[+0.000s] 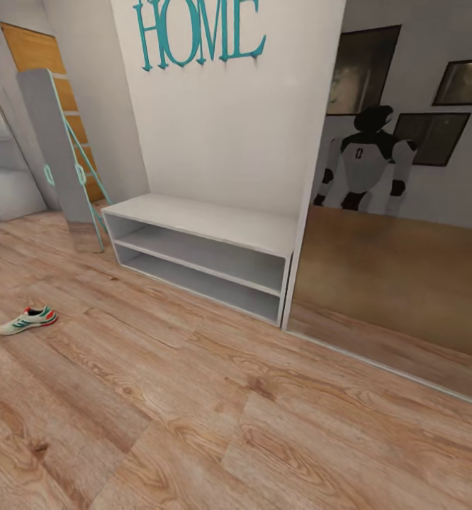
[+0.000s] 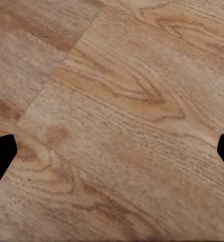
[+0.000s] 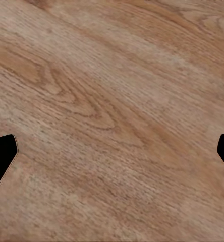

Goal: Pick up the two gym shoes and the two sandals from the corridor floor and place them onto the hallstand (shoe rack) in the corridor, making sure they are on the rack and not on the floor. Arrange them so the two gym shoes are next to each other and the two sandals are next to each other.

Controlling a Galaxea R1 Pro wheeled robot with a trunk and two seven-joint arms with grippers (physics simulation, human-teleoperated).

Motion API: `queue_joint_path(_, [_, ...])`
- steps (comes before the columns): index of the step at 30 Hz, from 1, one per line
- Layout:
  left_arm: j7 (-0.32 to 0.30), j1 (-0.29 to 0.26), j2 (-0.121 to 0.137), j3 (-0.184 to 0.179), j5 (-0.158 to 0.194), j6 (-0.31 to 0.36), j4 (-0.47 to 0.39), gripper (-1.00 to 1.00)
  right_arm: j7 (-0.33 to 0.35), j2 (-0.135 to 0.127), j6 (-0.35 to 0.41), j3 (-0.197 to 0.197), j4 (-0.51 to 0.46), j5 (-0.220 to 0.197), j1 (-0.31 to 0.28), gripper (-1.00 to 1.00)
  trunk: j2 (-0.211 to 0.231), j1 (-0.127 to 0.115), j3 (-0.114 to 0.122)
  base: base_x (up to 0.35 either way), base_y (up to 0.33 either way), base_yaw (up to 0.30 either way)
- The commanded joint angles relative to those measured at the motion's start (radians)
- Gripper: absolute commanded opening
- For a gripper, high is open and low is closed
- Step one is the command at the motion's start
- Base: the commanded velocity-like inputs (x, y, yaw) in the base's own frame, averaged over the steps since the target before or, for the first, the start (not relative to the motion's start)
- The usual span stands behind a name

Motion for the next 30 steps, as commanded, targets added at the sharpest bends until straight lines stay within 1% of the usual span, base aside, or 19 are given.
queue_joint_path(1, [0.001,-0.001,0.001,0.0,0.002,-0.003,0.001,1.0,0.0,0.0,-0.003,0.001,0.0,0.0,0.0,1.0,0.0,0.0,-0.002,0.0,0.0,0.215])
queue_joint_path(10, [0.001,-0.001,0.001,0.0,0.002,-0.003,0.001,1.0,0.0,0.0,-0.003,0.001,0.001,0.001,0.0,1.0,0.0,0.0,-0.013,0.001,0.0,0.215])
queue_joint_path(15, [0.001,-0.001,0.001,0.001,0.002,-0.003,0.001,1.0,0.0,0.0,-0.002,0.001,0.001,0.001,0.0,1.0,0.0,0.0,-0.018,0.099,0.037,0.215])
queue_joint_path(21, [0.001,-0.001,0.0,0.0,0.002,-0.003,0.001,1.0,0.0,0.0,-0.002,0.001,0.002,0.001,0.0,1.0,0.0,0.0,-0.026,0.213,0.17,0.215])
queue_joint_path(30, [0.001,-0.001,0.0,0.001,0.002,-0.003,0.001,1.0,0.0,0.0,-0.003,0.001,0.002,0.001,-0.001,1.0,0.0,0.0,-0.036,0.236,0.228,0.215])
